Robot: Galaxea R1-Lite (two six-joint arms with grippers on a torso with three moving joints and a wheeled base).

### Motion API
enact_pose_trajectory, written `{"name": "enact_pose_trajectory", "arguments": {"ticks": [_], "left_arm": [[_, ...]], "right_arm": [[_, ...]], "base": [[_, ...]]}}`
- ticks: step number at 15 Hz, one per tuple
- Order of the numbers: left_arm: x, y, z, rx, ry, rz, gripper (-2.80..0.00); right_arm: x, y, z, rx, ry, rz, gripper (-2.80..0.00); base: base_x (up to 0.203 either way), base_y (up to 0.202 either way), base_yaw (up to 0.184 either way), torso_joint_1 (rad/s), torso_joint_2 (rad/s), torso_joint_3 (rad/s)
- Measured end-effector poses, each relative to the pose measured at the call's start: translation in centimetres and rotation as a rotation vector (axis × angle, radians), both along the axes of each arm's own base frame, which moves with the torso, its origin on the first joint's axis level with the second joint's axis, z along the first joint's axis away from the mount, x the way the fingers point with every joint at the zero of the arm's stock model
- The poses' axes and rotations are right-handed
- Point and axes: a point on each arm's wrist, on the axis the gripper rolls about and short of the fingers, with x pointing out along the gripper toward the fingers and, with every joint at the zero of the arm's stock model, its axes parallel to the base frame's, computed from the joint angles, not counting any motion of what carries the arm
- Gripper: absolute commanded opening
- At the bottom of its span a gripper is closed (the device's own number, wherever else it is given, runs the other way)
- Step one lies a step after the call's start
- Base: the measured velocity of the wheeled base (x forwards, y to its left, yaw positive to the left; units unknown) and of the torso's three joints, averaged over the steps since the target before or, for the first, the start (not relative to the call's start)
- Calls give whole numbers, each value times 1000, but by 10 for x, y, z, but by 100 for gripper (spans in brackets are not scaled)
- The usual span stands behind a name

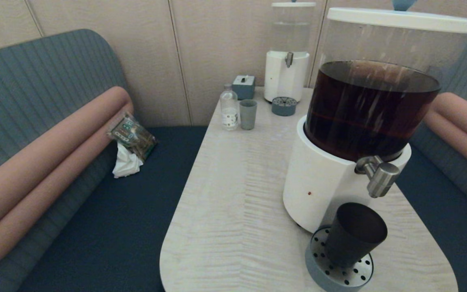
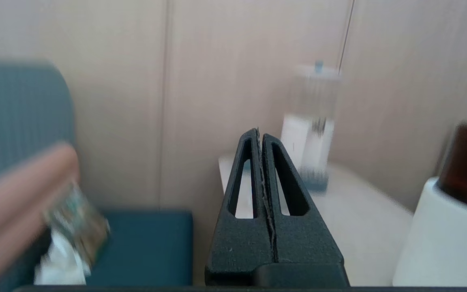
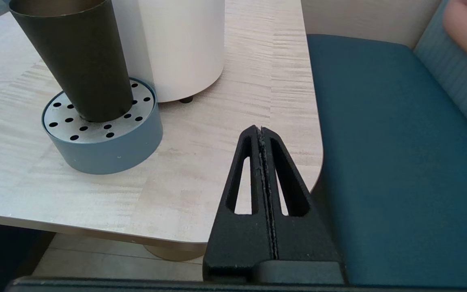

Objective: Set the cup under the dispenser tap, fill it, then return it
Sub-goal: Turn on the faucet

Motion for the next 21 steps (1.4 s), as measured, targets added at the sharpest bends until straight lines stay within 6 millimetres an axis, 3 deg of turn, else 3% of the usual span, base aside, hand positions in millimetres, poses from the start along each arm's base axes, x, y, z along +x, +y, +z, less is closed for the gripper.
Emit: {"name": "enact_pose_trajectory", "arguments": {"ticks": [7, 10, 15, 21], "left_arm": [[-112, -2, -5, 15, -410, 29, -280], [-141, -3, -17, 53, -457, 43, -280], [-134, -2, -55, 186, -210, 137, -280], [-116, 0, -111, 338, 275, 225, -280]], "right_arm": [[0, 0, 0, 0, 0, -1, -280], [0, 0, 0, 0, 0, -1, -280], [0, 0, 0, 0, 0, 0, -280], [0, 0, 0, 0, 0, -1, -280]], "base": [[0, 0, 0, 0, 0, 0], [0, 0, 0, 0, 0, 0], [0, 0, 0, 0, 0, 0], [0, 0, 0, 0, 0, 0]]}}
